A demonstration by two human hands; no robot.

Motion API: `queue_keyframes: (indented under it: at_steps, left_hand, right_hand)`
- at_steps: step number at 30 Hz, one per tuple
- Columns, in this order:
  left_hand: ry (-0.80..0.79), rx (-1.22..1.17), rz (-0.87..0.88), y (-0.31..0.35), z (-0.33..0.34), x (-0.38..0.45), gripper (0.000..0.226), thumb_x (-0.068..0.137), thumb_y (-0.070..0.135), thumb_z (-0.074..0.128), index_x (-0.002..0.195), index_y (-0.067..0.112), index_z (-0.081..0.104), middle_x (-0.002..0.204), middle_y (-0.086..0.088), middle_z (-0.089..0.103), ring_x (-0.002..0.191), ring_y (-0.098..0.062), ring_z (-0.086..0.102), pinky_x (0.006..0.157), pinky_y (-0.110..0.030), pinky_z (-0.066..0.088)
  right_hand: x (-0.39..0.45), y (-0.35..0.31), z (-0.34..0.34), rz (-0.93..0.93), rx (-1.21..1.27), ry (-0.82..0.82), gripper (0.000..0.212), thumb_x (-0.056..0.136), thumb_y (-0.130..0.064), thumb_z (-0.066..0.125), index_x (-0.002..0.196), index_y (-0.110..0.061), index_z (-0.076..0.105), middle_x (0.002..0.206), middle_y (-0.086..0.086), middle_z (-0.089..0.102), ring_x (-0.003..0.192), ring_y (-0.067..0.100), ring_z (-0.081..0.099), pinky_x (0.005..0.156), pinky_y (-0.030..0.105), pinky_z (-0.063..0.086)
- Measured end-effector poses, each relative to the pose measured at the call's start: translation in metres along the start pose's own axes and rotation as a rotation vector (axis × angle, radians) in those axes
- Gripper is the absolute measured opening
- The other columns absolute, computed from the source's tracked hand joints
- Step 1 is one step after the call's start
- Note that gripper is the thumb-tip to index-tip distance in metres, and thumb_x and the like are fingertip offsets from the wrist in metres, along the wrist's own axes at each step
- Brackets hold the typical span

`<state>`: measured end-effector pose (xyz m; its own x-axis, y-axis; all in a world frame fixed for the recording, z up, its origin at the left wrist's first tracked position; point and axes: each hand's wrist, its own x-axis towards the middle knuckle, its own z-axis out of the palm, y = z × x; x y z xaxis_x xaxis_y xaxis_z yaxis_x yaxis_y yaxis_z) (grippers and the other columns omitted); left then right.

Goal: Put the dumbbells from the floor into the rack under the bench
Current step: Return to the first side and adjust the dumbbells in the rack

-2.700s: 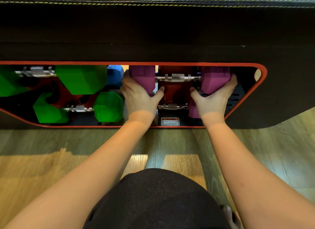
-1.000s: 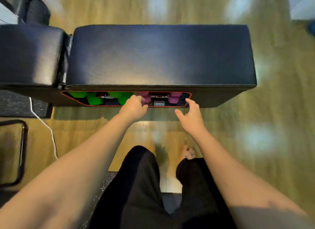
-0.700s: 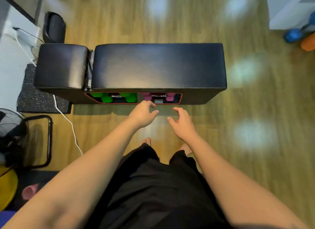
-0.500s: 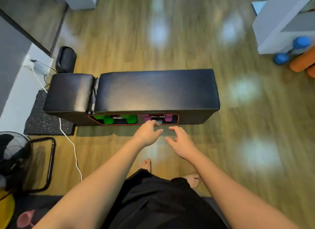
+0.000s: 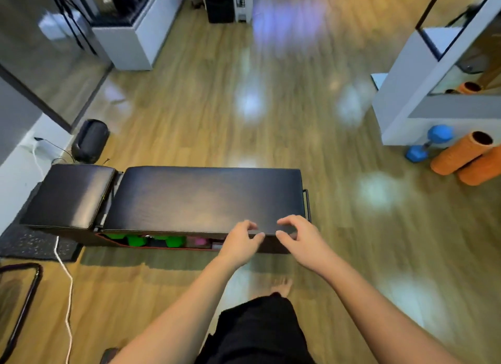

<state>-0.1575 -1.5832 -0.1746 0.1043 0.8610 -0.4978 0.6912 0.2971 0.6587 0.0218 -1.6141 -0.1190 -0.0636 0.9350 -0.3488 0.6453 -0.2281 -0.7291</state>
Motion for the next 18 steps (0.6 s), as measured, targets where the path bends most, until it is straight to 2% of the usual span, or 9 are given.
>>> queue_keyframes:
  at_steps: [2, 4, 8, 12, 15, 18]
  left_hand:
    - [0.026, -0.014, 0.002, 0.019, 0.014, 0.023, 0.035, 0.091, 0.039, 0.061, 0.12, 0.02, 0.058, 0.126, 0.003, 0.058, 0.115, -0.016, 0.057, 0.1, -0.037, 0.047]
    - [0.058, -0.055, -0.008, 0.042, 0.031, 0.049, 0.031, 0.09, 0.04, 0.061, 0.115, 0.023, 0.058, 0.12, 0.003, 0.057, 0.11, -0.018, 0.058, 0.094, -0.041, 0.052]
    - [0.023, -0.081, -0.027, 0.094, 0.07, 0.098, 0.027, 0.092, 0.036, 0.061, 0.114, 0.022, 0.056, 0.118, 0.005, 0.056, 0.111, -0.013, 0.054, 0.098, -0.03, 0.044]
    - [0.031, -0.135, -0.072, 0.142, 0.082, 0.142, 0.021, 0.091, 0.034, 0.063, 0.107, 0.024, 0.054, 0.113, 0.004, 0.056, 0.109, -0.016, 0.055, 0.096, -0.032, 0.046]
    - [0.114, -0.186, -0.117, 0.166, 0.072, 0.177, 0.024, 0.091, 0.033, 0.063, 0.11, 0.02, 0.057, 0.115, 0.002, 0.059, 0.109, -0.016, 0.055, 0.096, -0.033, 0.045]
    - [0.223, -0.255, -0.181, 0.184, 0.06, 0.21, 0.028, 0.092, 0.033, 0.062, 0.114, 0.017, 0.058, 0.115, 0.001, 0.059, 0.108, -0.015, 0.055, 0.092, -0.03, 0.045]
  right_hand:
    - [0.018, 0.016, -0.03, -0.03, -0.013, 0.004, 0.031, 0.095, -0.032, 0.06, 0.124, -0.023, 0.059, 0.116, -0.011, 0.055, 0.095, 0.004, 0.055, 0.095, 0.032, 0.049]
    - [0.041, 0.031, -0.061, -0.039, -0.026, -0.026, 0.032, 0.096, -0.032, 0.059, 0.127, -0.024, 0.057, 0.112, -0.015, 0.053, 0.089, 0.0, 0.052, 0.089, 0.024, 0.046]
    - [0.091, 0.058, -0.119, 0.0, 0.008, -0.073, 0.031, 0.097, -0.033, 0.057, 0.127, -0.026, 0.056, 0.119, -0.014, 0.056, 0.098, 0.001, 0.055, 0.088, 0.02, 0.044]
    - [0.135, 0.072, -0.166, -0.01, -0.053, -0.207, 0.029, 0.097, -0.035, 0.057, 0.124, -0.025, 0.059, 0.117, -0.011, 0.061, 0.095, 0.001, 0.057, 0.085, 0.019, 0.046]
    - [0.177, 0.079, -0.192, -0.036, -0.084, -0.256, 0.026, 0.097, -0.035, 0.057, 0.121, -0.024, 0.062, 0.115, -0.01, 0.063, 0.087, -0.003, 0.055, 0.075, 0.011, 0.042]
    - [0.227, 0.081, -0.207, -0.075, -0.106, -0.322, 0.025, 0.097, -0.033, 0.058, 0.12, -0.024, 0.062, 0.111, -0.008, 0.064, 0.078, -0.005, 0.053, 0.069, 0.009, 0.038]
